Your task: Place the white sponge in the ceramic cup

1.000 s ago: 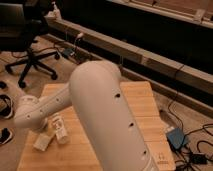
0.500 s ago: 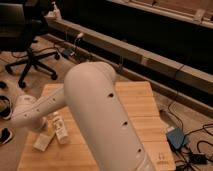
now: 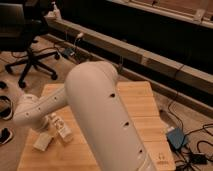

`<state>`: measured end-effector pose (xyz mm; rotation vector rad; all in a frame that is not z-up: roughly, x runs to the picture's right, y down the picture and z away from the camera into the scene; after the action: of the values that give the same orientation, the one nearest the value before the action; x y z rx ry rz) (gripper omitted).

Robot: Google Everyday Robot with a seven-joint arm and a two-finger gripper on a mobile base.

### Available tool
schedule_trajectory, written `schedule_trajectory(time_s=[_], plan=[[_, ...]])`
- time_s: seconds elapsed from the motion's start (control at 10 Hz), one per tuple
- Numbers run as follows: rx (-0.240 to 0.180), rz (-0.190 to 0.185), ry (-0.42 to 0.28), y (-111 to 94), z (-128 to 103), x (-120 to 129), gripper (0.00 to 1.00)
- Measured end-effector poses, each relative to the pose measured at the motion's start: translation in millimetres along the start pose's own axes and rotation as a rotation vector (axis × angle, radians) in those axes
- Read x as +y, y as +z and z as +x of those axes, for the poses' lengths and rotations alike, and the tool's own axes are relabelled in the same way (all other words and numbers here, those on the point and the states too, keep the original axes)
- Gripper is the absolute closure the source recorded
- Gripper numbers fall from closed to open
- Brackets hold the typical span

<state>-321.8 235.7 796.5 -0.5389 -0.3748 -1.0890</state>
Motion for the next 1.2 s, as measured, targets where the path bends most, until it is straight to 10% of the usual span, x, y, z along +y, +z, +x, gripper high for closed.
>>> schedule_trajectory(time_s=[1.2], plan=[[-0.026,-0.029,0.02,10,-6,-8,0.35]])
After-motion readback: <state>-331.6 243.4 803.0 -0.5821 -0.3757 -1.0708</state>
